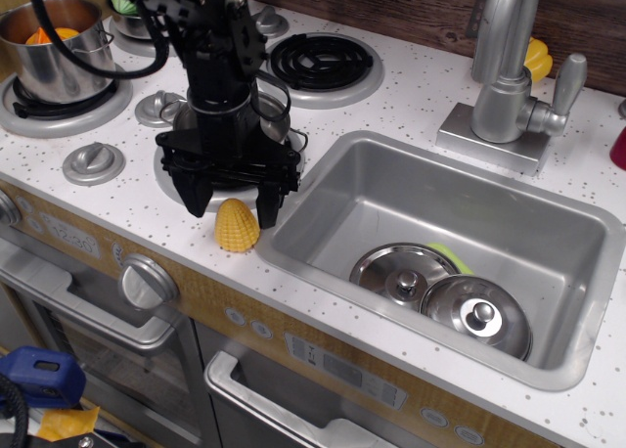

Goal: Put corn in pan which is on stove

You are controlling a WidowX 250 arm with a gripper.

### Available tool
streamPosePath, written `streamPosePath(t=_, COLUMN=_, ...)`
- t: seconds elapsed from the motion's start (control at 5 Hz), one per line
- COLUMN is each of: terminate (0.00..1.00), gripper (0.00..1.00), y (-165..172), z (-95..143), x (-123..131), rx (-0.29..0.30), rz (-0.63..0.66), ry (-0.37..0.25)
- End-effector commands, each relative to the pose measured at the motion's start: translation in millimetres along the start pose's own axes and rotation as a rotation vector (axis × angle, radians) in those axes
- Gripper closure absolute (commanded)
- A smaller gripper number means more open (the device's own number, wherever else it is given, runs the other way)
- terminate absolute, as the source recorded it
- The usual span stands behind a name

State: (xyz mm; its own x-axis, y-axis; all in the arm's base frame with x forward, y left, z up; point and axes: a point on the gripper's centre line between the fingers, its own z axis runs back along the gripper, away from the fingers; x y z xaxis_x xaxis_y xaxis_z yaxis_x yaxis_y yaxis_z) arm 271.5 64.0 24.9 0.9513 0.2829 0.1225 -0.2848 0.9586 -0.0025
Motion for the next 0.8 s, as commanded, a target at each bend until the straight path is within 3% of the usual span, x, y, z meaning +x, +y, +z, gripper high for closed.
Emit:
streamPosePath(t=0.0, terminate=0.00, gripper=0.00, y=6.2, z=-6.6, x=3.3, rx=-0.023, rz=0.010, ry=-0.042)
streamPosePath(t=0.2, terminate=0.00, gripper=1.00, y=6.5, z=-5.5, x=5.0, rx=-0.019, rz=0.008, ry=-0.037)
streamPosePath(t=0.4, terminate=0.00, gripper=1.00, y=5.4, z=3.3, x=5.1, rx=-0.008, rz=0.002, ry=-0.024)
streamPosePath(t=0.6, terminate=0.00, gripper=1.00, y=11.3, z=36.5, x=15.5, rx=0.066, rz=-0.042, ry=0.020)
